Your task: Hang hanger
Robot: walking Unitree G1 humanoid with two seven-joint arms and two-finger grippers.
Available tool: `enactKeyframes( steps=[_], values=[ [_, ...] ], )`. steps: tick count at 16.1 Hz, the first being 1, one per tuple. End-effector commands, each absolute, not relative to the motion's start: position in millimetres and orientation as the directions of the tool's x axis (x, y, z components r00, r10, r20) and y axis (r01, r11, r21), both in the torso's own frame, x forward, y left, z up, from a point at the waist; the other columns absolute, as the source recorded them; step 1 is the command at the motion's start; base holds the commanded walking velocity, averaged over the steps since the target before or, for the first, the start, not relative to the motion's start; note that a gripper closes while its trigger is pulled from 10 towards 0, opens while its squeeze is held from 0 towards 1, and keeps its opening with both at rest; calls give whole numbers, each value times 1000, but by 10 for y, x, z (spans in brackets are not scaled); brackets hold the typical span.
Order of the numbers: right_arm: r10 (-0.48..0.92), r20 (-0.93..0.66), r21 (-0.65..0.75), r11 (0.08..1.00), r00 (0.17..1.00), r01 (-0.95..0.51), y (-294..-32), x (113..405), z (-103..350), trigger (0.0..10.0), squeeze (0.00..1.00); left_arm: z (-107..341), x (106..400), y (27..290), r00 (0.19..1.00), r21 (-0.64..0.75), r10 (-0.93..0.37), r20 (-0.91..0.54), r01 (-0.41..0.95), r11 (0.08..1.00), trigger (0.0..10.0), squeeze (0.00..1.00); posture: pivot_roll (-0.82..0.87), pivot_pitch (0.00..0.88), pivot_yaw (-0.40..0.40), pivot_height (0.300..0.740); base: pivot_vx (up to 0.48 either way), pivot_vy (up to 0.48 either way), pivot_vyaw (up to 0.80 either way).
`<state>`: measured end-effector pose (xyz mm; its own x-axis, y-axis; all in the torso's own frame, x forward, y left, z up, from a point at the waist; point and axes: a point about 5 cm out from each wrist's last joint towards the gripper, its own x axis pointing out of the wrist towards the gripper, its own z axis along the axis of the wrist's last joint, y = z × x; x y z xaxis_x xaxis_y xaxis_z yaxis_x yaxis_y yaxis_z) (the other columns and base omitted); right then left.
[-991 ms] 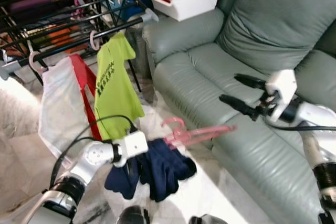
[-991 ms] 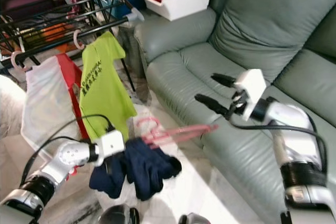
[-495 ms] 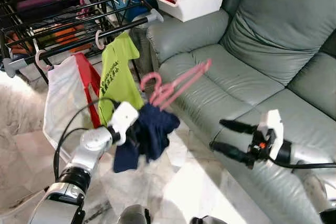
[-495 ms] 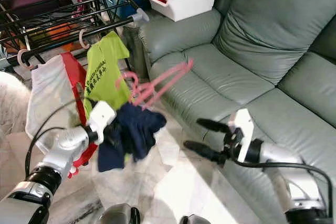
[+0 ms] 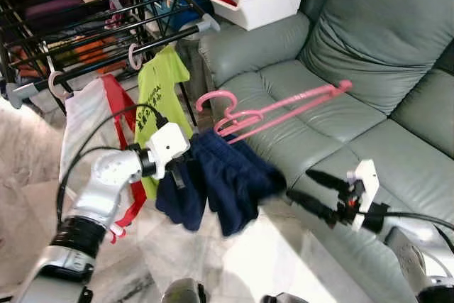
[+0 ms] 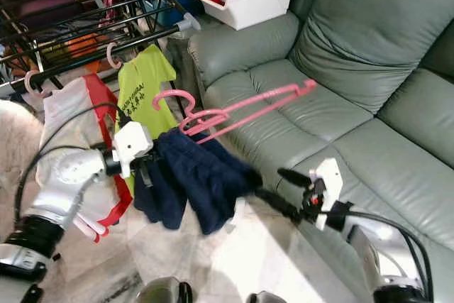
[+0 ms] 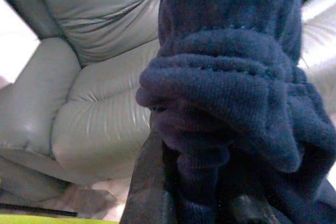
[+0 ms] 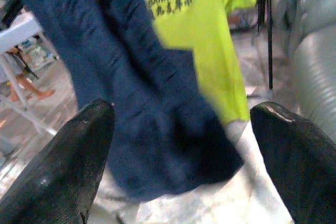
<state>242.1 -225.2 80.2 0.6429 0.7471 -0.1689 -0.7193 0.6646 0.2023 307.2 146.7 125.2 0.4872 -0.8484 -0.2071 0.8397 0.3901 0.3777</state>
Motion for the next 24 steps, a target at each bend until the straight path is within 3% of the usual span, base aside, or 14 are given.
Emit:
enactKeyframes(
  steps=[1, 11, 17, 18, 22, 24],
  values=[
    [743, -141, 190, 669, 654, -719, -2253, 2462, 860, 10000, 0, 1340, 3082, 1469, 473, 433, -855, -215, 831, 351, 0, 0, -34, 19, 86, 740, 0, 0, 0],
    [740, -128, 147, 673, 661, -725, -2079, 2640, 799, 10000, 0, 1721, 2859, 1013, 312, 460, -947, -71, 853, 246, 0, 0, -19, 17, 85, 740, 0, 0, 0],
    [641, -126, 66, 767, 757, -639, -2188, 2799, 841, 10000, 0, 1830, 2703, 828, 231, 442, -973, -18, 875, 200, 0, 0, -21, 19, 80, 740, 0, 0, 0],
    [621, -168, 57, 782, 766, -621, -2180, 2797, 758, 0, 0, 1896, 2684, 786, 225, 446, -974, 5, 872, 203, 0, 0, -20, 20, 79, 740, 0, 0, 0],
    [605, -226, 93, 794, 764, -601, -2207, 2740, 641, 0, 0, 1991, 2721, 786, 246, 449, -968, 44, 861, 239, 0, 0, -18, 21, 71, 740, 0, 0, 0],
    [545, -327, 131, 835, 772, -534, -2315, 2636, 443, 0, 0, 2140, 2779, 817, 286, 444, -953, 100, 845, 300, 0, 0, -22, 22, 65, 740, 0, 0, 0]
  ],
)
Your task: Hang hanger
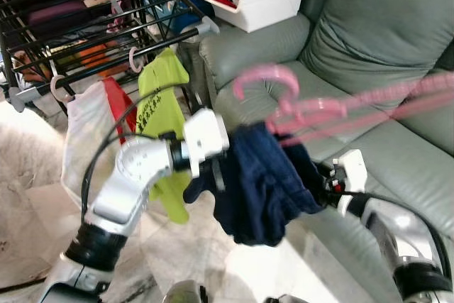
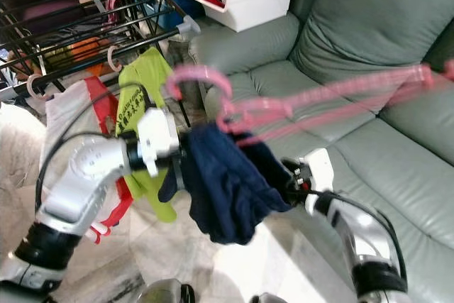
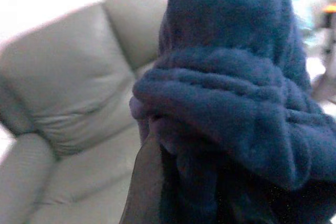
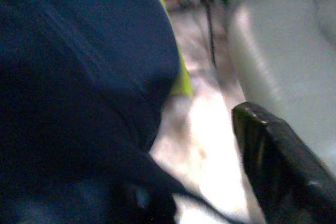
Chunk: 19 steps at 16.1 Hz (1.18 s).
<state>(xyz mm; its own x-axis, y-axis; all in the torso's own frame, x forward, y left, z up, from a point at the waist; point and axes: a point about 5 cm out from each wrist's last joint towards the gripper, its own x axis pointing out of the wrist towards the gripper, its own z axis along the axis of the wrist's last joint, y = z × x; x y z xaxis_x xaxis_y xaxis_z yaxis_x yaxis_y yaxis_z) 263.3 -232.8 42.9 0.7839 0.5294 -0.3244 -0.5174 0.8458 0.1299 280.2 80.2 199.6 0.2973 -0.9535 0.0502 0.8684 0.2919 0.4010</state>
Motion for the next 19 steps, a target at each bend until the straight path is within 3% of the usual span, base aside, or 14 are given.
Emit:
enactKeyframes(
  steps=[1, 3, 4, 5, 6, 8, 10, 13, 16, 19],
  values=[
    [462, -380, 137, 885, 801, -445, -2450, 2553, 322, 0, 0, 2241, 2827, 859, 320, 441, -938, 135, 828, 346, 0, 0, -24, 22, 63, 740, 0, 0, 0],
    [318, -325, 106, 948, 890, -300, -2653, 2570, 386, 0, 0, 2228, 2899, 972, 375, 440, -918, 128, 808, 392, 0, 0, -35, 21, 64, 740, 0, 0, 0],
    [160, -222, 74, 986, 962, -147, -2851, 2629, 552, 0, 0, 2171, 2965, 1088, 423, 434, -900, 111, 793, 426, 0, 0, -35, 21, 64, 740, 0, 0, 0],
    [75, -171, 58, 996, 982, -66, -2954, 2653, 644, 0, 0, 2140, 2995, 1143, 445, 427, -889, 104, 788, 444, 0, 0, -35, 21, 64, 740, 0, 0, 0],
    [-111, -62, -2, 994, 992, 111, -3175, 2700, 881, 0, 0, 2060, 3059, 1261, 500, 397, -861, 92, 775, 492, 0, 0, -35, 21, 64, 740, 0, 0, 0],
    [-226, 65, 6, 974, 972, 226, -3328, 2782, 1192, 0, 0, 1875, 3102, 1394, 553, 359, -832, 44, 769, 529, 0, 0, -66, 21, 64, 740, 0, 0, 0],
    [-289, 176, 28, 957, 941, 289, -3408, 2888, 1513, 0, 0, 1669, 3098, 1512, 592, 305, -806, 2, 767, 564, 0, 0, -71, 21, 62, 740, 0, 0, 0],
    [-342, 285, 52, 938, 895, 342, -3470, 3020, 1899, 0, 0, 1492, 3026, 1567, 586, 284, -809, -47, 784, 552, 0, 0, -72, 20, 54, 740, 0, 0, 0],
    [-347, 361, 83, 937, 866, 340, -3442, 3181, 2283, 0, 0, 1221, 2876, 1615, 538, 330, -828, -160, 819, 469, 0, 0, -69, 21, 44, 740, 0, 0, 0],
    [-335, 359, 78, 941, 871, 330, -3383, 3218, 2278, 0, 0, 1018, 2791, 1644, 522, 388, -819, -239, 824, 413, 0, 0, -69, 22, 43, 740, 0, 0, 0]
  ],
)
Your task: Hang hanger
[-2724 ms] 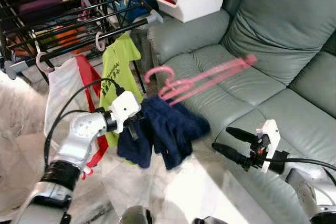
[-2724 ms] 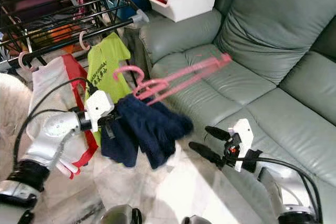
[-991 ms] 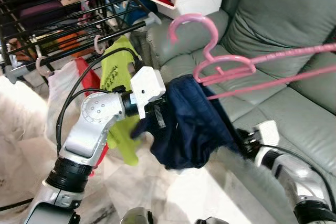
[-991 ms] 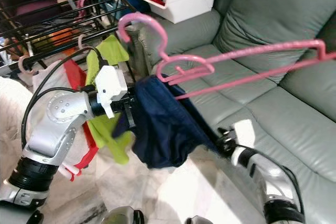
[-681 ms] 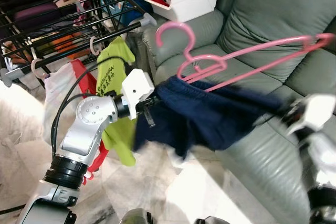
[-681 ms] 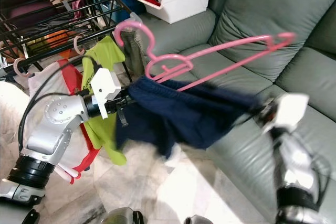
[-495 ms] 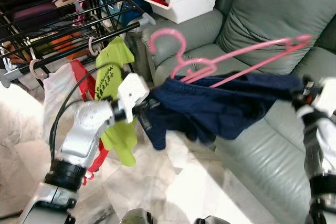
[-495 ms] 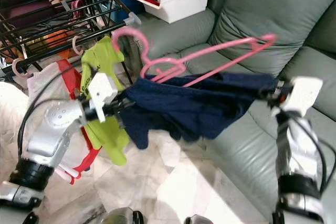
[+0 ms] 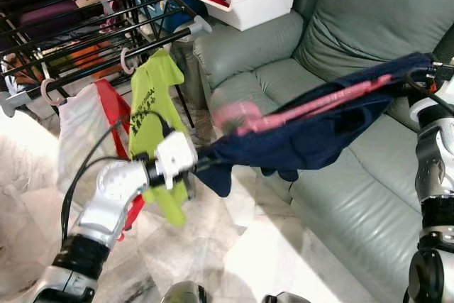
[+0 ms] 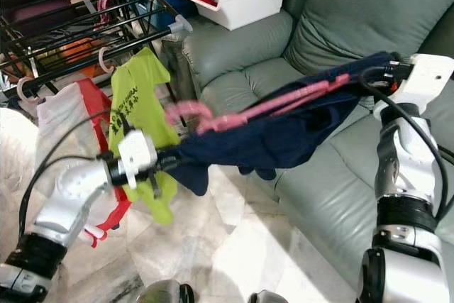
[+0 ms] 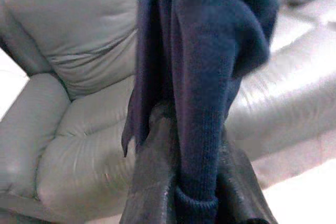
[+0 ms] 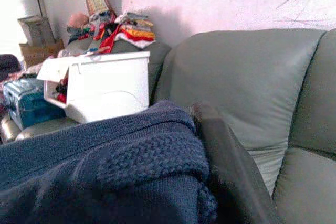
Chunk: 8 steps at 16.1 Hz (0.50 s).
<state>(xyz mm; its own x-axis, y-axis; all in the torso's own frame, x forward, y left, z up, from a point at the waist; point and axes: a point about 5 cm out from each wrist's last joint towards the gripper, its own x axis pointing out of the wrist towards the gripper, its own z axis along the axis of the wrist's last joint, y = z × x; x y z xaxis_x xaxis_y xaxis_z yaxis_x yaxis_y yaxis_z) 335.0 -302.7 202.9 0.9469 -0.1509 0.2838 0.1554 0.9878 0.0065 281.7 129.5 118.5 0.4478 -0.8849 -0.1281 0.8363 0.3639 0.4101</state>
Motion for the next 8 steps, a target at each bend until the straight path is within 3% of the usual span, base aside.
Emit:
enactKeyframes(
  steps=[1, 6, 8],
  values=[
    [-333, 358, 75, 941, 872, 329, -3377, 3219, 2270, 0, 0, 996, 2783, 1648, 520, 400, -816, -253, 824, 401, 0, 0, -69, 22, 43, 740, 0, 0, 0],
    [-299, 338, 50, 953, 893, 300, -3283, 3245, 2185, 0, 0, 743, 2843, 1685, 571, 503, -706, -418, 793, 343, 0, 0, -73, 26, 45, 740, 0, 0, 0],
    [-267, 333, 38, 962, 904, 270, -3199, 3297, 2174, 0, 0, 642, 2891, 1700, 607, 508, -647, -461, 779, 368, 0, 0, -78, 24, 39, 740, 0, 0, 0]
  ],
)
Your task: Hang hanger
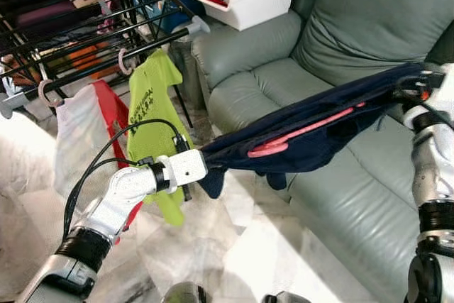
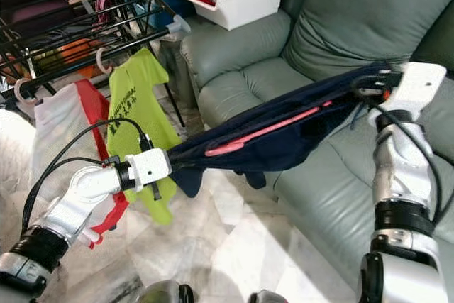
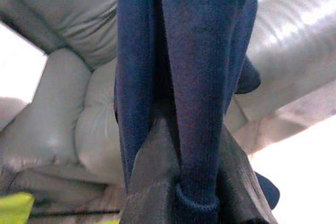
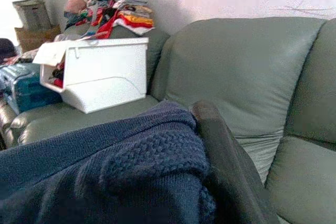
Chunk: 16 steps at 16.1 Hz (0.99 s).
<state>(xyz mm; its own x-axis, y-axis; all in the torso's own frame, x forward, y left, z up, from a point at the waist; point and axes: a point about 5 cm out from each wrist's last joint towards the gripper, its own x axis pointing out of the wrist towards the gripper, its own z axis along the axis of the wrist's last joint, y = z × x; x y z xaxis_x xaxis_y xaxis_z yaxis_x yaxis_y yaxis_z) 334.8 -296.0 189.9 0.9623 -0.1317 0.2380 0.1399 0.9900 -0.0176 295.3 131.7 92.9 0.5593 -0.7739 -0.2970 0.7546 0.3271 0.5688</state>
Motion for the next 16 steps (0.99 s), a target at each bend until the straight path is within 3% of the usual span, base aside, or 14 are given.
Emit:
enactKeyframes(
  steps=[1, 5, 9, 10, 13, 15, 16],
  values=[
    [-255, 329, 32, 965, 909, 259, -3159, 3322, 2164, 0, 0, 590, 2908, 1719, 617, 510, -612, -495, 777, 369, 0, 0, -76, 25, 38, 740, 0, 0, 0],
    [-120, 333, -35, 990, 935, 139, -2739, 3507, 2129, 0, 0, 308, 2894, 1708, 612, 477, -475, -633, 791, 383, 0, 0, -77, 23, 42, 740, 0, 0, 0],
    [33, 299, -111, 994, 954, 0, -2105, 3740, 2065, 0, 0, 226, 2985, 1604, 744, 461, -353, -568, 642, 613, 0, 0, -74, 21, 41, 740, 0, 0, 0],
    [108, 266, -163, 984, 958, -66, -1882, 3781, 2006, 0, 0, 229, 3024, 1617, 803, 424, -281, -525, 534, 732, 0, 0, -65, 20, 38, 740, 0, 0, 0],
    [174, 221, -182, 974, 960, -135, -1658, 3806, 1905, 0, 0, 236, 3052, 1607, 850, 299, -202, -486, 379, 876, 0, 0, -59, 22, 35, 740, 0, 0, 0],
    [237, 174, -193, 960, 956, -203, -1458, 3802, 1781, 0, 0, 253, 3060, 1485, 862, 71, -187, -471, 249, 966, 0, 0, -56, 24, 31, 740, 0, 0, 0],
    [259, 162, -203, 953, 952, -224, -1413, 3792, 1747, 0, 0, 265, 3066, 1450, 860, 39, -197, -470, 243, 969, 0, 0, -55, 24, 30, 740, 0, 0, 0]
  ],
)
